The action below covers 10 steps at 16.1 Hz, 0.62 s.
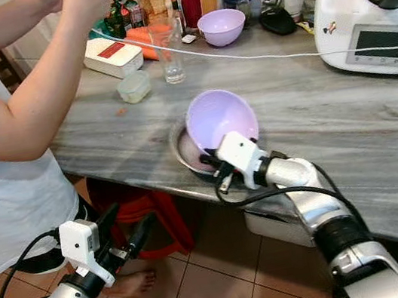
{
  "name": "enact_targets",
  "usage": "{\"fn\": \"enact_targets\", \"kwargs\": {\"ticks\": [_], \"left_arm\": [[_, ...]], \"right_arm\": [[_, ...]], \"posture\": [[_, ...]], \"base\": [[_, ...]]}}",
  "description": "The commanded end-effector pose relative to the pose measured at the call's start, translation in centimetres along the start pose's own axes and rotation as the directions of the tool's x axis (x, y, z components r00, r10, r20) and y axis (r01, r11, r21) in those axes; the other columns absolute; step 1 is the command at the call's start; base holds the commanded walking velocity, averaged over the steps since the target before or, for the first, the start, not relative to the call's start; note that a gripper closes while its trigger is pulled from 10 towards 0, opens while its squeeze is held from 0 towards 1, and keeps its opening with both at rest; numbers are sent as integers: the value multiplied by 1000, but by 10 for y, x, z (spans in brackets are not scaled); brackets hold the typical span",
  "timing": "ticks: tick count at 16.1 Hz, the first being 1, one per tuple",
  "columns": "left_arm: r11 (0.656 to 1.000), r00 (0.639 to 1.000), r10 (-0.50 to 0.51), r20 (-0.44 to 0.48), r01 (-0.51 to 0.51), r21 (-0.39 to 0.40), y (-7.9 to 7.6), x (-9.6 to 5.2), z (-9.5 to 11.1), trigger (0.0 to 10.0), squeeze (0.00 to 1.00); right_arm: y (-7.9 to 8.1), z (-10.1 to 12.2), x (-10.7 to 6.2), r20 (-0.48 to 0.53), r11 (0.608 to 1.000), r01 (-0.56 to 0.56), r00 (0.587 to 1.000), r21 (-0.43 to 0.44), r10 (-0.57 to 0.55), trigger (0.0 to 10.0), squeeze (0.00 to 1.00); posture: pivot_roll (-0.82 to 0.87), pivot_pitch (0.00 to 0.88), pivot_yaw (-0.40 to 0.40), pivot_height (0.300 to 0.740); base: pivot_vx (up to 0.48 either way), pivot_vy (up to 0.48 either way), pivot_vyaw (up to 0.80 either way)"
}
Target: Setting the table
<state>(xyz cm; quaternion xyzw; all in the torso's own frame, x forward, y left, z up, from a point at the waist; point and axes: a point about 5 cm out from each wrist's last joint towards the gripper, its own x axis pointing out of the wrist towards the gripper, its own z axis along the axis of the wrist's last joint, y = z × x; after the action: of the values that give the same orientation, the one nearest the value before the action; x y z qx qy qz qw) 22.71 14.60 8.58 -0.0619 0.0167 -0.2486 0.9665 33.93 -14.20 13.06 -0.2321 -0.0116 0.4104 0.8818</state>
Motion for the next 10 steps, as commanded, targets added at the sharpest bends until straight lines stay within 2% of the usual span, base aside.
{"fn": "enact_targets", "kwargs": {"ticks": [1,6,10], "left_arm": [[1000,1000,11,-21,-11,7,3,-2,-2,10000,0],[1000,1000,13,-19,-12,5,3,0,-2,10000,0],[1000,1000,18,-17,-18,9,4,1,-1,10000,0]], "right_arm": [[1,-6,-2,-22,1000,-2,1000,21,2,10000,0],[-1,-7,-10,-32,999,28,999,40,-27,10000,0],[1,3,-14,-18,999,34,999,39,-33,10000,0]], "posture": [[-26,100,85,740],[-28,93,80,740],[-26,87,75,740]], "base": [[0,0,0],[0,0,0],[0,0,0]]}}
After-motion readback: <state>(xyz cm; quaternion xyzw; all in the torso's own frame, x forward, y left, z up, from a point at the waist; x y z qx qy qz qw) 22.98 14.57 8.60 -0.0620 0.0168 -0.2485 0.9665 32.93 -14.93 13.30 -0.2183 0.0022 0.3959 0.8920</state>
